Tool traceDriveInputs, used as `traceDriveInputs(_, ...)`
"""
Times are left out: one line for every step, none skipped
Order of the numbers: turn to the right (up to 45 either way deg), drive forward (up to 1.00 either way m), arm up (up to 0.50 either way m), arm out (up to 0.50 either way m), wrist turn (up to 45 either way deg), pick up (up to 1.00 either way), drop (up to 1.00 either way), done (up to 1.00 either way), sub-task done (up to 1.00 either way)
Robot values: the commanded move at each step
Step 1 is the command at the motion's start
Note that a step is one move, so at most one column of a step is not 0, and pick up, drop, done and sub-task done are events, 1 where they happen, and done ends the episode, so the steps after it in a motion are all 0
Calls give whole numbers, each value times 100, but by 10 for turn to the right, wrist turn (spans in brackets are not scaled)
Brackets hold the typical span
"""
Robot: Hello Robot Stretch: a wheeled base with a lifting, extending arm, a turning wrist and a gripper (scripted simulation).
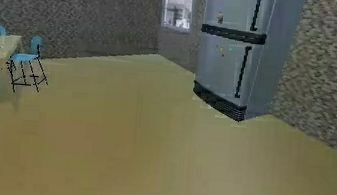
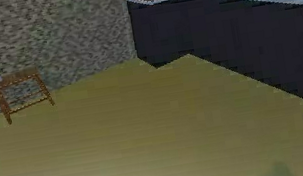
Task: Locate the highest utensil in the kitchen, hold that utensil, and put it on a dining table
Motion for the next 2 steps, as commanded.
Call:
traceDriveInputs(450,0,0,0,0,0,0,0,0)
traceDriveInputs(450,0,0,0,0,0,0,0,0)
